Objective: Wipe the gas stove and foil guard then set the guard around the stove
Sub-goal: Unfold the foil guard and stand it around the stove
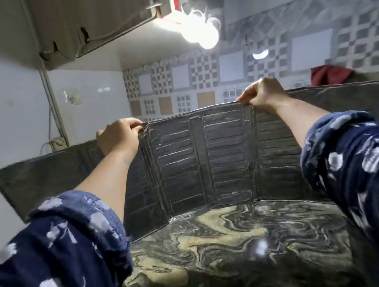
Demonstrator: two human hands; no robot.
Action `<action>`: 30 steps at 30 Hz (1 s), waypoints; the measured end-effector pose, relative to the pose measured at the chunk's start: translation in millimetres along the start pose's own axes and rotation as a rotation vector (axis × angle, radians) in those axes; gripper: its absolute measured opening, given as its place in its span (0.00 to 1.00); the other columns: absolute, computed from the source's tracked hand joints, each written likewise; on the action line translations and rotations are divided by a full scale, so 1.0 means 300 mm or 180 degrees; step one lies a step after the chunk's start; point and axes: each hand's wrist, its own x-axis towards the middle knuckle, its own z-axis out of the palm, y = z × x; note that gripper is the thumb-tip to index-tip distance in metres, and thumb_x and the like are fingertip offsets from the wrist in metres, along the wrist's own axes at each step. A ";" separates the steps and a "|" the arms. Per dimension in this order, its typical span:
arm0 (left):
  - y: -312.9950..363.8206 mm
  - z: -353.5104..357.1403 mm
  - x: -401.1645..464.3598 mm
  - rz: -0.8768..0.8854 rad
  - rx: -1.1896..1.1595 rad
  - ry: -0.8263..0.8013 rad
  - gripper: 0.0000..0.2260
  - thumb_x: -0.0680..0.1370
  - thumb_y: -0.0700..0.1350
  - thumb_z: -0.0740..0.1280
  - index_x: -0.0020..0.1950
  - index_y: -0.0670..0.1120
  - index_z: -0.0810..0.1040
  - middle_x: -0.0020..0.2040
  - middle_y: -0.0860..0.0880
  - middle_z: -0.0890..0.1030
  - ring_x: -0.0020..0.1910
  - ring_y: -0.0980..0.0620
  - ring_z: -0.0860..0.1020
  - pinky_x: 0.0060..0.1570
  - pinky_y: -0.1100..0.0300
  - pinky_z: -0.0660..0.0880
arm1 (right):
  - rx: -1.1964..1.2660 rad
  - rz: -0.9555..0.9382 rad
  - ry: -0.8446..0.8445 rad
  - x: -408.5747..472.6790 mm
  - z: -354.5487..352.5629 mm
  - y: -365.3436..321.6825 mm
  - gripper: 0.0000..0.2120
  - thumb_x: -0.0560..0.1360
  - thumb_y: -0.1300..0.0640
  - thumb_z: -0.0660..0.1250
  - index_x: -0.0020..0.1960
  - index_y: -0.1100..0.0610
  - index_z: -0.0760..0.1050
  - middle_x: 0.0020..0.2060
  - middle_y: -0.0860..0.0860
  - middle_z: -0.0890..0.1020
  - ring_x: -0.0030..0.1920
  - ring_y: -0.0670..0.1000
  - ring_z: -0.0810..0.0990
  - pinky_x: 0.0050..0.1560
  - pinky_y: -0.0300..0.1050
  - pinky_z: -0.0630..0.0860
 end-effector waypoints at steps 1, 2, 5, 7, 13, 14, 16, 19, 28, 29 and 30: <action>0.060 0.027 0.011 0.0065 -0.0051 0.0026 0.09 0.78 0.49 0.63 0.53 0.54 0.82 0.54 0.47 0.84 0.57 0.42 0.78 0.58 0.52 0.64 | -0.0062 -0.0002 0.0082 0.015 -0.047 0.040 0.08 0.71 0.65 0.71 0.49 0.58 0.84 0.49 0.55 0.86 0.53 0.50 0.81 0.55 0.33 0.69; 0.120 0.057 0.022 0.0136 -0.0097 0.0042 0.09 0.78 0.49 0.63 0.53 0.54 0.82 0.54 0.47 0.84 0.57 0.42 0.78 0.58 0.52 0.64 | -0.0133 0.0009 0.0169 0.026 -0.093 0.081 0.09 0.71 0.65 0.70 0.49 0.58 0.84 0.49 0.55 0.86 0.54 0.51 0.81 0.56 0.33 0.69; 0.306 0.161 0.052 0.0434 -0.0261 0.0076 0.10 0.79 0.47 0.62 0.54 0.56 0.81 0.53 0.48 0.84 0.57 0.43 0.78 0.58 0.51 0.65 | -0.0351 0.0017 0.0424 0.049 -0.231 0.218 0.09 0.72 0.65 0.69 0.50 0.60 0.83 0.51 0.57 0.85 0.54 0.52 0.81 0.54 0.32 0.68; 0.429 0.244 0.068 0.0695 -0.0355 0.0051 0.11 0.79 0.48 0.62 0.57 0.58 0.79 0.54 0.48 0.84 0.57 0.43 0.78 0.58 0.50 0.66 | -0.0513 0.0044 0.0535 0.055 -0.320 0.324 0.08 0.72 0.65 0.70 0.50 0.61 0.83 0.50 0.58 0.85 0.53 0.54 0.82 0.52 0.32 0.68; 0.812 0.488 0.036 0.1089 -0.0985 0.0022 0.11 0.77 0.52 0.63 0.57 0.59 0.81 0.57 0.50 0.83 0.57 0.48 0.78 0.56 0.54 0.65 | -0.0911 0.0154 0.0766 0.046 -0.583 0.661 0.08 0.70 0.63 0.72 0.50 0.60 0.83 0.48 0.59 0.85 0.49 0.55 0.83 0.50 0.36 0.71; 0.875 0.530 0.019 0.1149 -0.1114 0.0003 0.11 0.77 0.52 0.63 0.56 0.59 0.81 0.57 0.51 0.83 0.58 0.49 0.78 0.55 0.55 0.65 | -0.0972 0.0176 0.0806 0.035 -0.620 0.714 0.08 0.70 0.63 0.72 0.49 0.60 0.83 0.48 0.58 0.85 0.49 0.55 0.83 0.50 0.36 0.71; 0.984 0.615 -0.007 0.1269 -0.1214 -0.0040 0.11 0.77 0.53 0.63 0.56 0.59 0.81 0.56 0.51 0.83 0.57 0.49 0.78 0.54 0.55 0.65 | -0.1064 0.0183 0.0911 0.009 -0.678 0.810 0.08 0.70 0.64 0.72 0.49 0.60 0.83 0.48 0.58 0.85 0.50 0.55 0.83 0.51 0.35 0.70; 1.141 0.731 -0.047 0.1396 -0.1394 -0.0057 0.11 0.77 0.52 0.64 0.56 0.58 0.81 0.53 0.49 0.84 0.52 0.46 0.79 0.51 0.53 0.65 | -0.1178 0.0255 0.0995 -0.037 -0.757 0.953 0.08 0.72 0.65 0.70 0.50 0.61 0.83 0.49 0.59 0.85 0.51 0.55 0.83 0.53 0.37 0.71; 1.420 0.977 -0.246 0.1550 -0.1664 -0.0377 0.13 0.76 0.45 0.64 0.56 0.59 0.81 0.51 0.53 0.85 0.52 0.50 0.78 0.49 0.53 0.62 | -0.1379 0.0590 0.0927 -0.182 -0.821 1.307 0.08 0.72 0.65 0.70 0.50 0.62 0.82 0.48 0.60 0.85 0.49 0.57 0.83 0.54 0.43 0.75; 1.434 1.002 -0.265 0.1563 -0.1664 -0.0414 0.13 0.76 0.45 0.64 0.56 0.59 0.81 0.51 0.53 0.85 0.52 0.50 0.78 0.49 0.53 0.62 | -0.1386 0.0612 0.0925 -0.194 -0.814 1.340 0.08 0.72 0.64 0.71 0.50 0.61 0.83 0.48 0.59 0.85 0.49 0.57 0.83 0.54 0.43 0.75; 1.445 1.029 -0.283 0.1572 -0.1665 -0.0468 0.13 0.76 0.45 0.64 0.55 0.59 0.81 0.50 0.53 0.85 0.52 0.50 0.78 0.50 0.53 0.63 | -0.1386 0.0636 0.0929 -0.205 -0.806 1.370 0.08 0.71 0.64 0.71 0.50 0.61 0.83 0.47 0.59 0.85 0.48 0.56 0.83 0.54 0.42 0.75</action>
